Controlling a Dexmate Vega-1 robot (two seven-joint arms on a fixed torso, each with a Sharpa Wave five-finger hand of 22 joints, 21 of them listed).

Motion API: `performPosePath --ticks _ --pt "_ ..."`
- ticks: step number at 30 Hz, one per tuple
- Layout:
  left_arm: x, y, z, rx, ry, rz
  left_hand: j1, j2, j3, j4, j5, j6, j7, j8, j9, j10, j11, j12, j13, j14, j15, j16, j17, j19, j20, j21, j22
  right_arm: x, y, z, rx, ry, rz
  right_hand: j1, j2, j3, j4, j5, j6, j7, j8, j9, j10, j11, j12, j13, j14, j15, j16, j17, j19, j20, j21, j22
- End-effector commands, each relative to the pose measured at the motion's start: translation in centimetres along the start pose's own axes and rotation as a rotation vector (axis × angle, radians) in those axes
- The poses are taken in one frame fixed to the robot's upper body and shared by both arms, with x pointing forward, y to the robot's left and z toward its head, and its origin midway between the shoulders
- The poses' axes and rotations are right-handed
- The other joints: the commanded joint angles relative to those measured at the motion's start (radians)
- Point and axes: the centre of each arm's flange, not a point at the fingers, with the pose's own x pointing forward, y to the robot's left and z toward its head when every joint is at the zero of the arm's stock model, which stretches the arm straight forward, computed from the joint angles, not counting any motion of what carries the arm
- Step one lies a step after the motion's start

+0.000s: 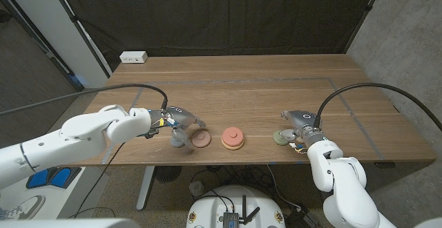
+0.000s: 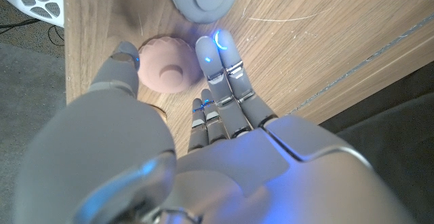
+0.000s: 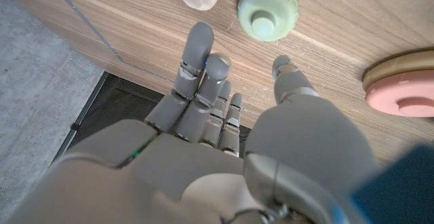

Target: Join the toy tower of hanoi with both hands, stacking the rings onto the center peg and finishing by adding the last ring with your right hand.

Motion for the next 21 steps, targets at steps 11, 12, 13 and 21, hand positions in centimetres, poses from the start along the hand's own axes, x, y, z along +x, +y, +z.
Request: performPosePath --ticks 11,12,13,21 --pt "0.5 -1.0 0.0 -0.008 0.012 0.042 0.021 0.003 0.001 -0.001 0.001 0.030 -0.011 0.015 0.002 0.024 -0.008 0.010 0.000 0.018 -0.116 0.010 -0.001 0.013 -0.097 0.013 -0.001 0.2 -0.4 0.1 -0.010 0.009 -0.008 0.010 0.007 0.000 -0.003 0.007 0.010 -0.003 -0.004 0.005 0.010 0.002 -0.005 0.005 0.003 -0.026 -0.004 0.006 -0.002 -0.078 -0.006 0.002" --pt "0.5 -1.1 0.1 -0.011 0.012 0.047 0.021 0.003 0.001 -0.001 0.001 0.030 -0.011 0.015 0.002 0.024 -0.008 0.010 0.000 0.019 -0.116 0.010 -0.001 0.012 -0.096 0.013 -0.001 0.2 -0.4 0.1 -0.010 0.009 -0.008 0.010 0.007 0.000 -0.003 0.007 0.010 -0.003 -0.004 0.005 0.010 0.002 -0.005 0.005 0.003 -0.026 -0.004 0.006 -0.002 -0.078 -0.006 0.002" --pt "0.5 -1.1 0.1 -0.014 0.013 0.048 0.022 0.003 0.001 -0.001 0.001 0.030 -0.011 0.015 0.002 0.025 -0.009 0.010 0.000 0.020 -0.116 0.012 0.001 0.013 -0.097 0.014 -0.001 0.2 -0.4 0.1 -0.009 0.011 -0.008 0.010 0.007 0.000 -0.003 0.007 0.010 -0.002 -0.004 0.005 0.010 0.002 -0.005 0.005 0.002 -0.026 -0.006 0.005 -0.002 -0.078 -0.006 0.002" --pt "0.8 -1.7 0.3 -0.025 0.010 0.042 0.027 0.006 0.001 0.000 0.002 0.037 -0.013 0.017 0.001 0.035 -0.012 0.011 -0.001 0.021 -0.116 0.014 -0.004 0.011 -0.095 0.020 -0.002 0.2 -0.5 0.0 -0.013 0.012 -0.010 0.010 0.008 0.001 -0.004 0.008 0.009 -0.003 -0.005 0.005 0.010 0.002 -0.005 0.005 0.001 -0.026 -0.008 0.005 -0.002 -0.078 -0.007 0.002"
